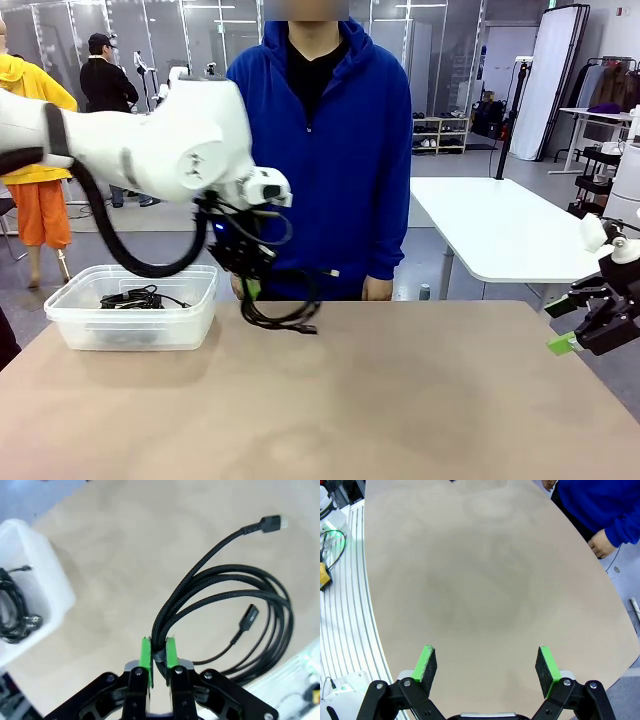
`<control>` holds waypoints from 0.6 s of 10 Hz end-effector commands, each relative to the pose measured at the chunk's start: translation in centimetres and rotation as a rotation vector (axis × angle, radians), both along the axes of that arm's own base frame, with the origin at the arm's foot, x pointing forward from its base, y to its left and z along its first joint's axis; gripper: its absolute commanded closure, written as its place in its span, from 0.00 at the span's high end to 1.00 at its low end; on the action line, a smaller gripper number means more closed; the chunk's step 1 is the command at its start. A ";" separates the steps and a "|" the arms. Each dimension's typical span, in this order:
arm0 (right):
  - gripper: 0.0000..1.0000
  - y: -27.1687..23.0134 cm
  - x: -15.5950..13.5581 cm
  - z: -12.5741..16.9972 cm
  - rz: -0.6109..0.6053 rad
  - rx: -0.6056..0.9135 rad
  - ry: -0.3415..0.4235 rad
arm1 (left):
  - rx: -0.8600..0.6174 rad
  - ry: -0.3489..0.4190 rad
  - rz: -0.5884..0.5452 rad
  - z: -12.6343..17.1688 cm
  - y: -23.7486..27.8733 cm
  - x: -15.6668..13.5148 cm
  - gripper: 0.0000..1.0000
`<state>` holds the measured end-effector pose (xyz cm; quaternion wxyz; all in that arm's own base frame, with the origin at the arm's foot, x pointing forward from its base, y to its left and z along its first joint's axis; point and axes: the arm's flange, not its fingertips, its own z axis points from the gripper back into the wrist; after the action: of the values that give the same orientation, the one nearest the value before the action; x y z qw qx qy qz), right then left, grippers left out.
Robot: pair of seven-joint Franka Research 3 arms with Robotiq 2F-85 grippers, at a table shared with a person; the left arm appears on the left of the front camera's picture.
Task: Organize and store the cables.
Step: Place the USB Extension Cable into the Organizing box.
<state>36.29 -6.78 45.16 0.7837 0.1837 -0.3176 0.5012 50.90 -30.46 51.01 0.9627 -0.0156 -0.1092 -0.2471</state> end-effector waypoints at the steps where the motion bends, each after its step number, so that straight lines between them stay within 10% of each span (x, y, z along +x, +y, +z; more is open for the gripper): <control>1: 1.00 -0.1 0.0 -0.1 0.010 0.009 -0.005 | -0.036 -0.034 -0.065 0.1 5.1 0.0 0.14; 6: 1.00 -0.1 0.0 -0.1 0.010 0.009 -0.005 | -0.019 -0.057 0.045 3.7 19.0 7.5 0.14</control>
<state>36.29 -6.78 45.16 0.7838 0.1834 -0.3174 0.5012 57.06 -12.32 53.95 0.9589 0.0085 -0.1433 -0.2446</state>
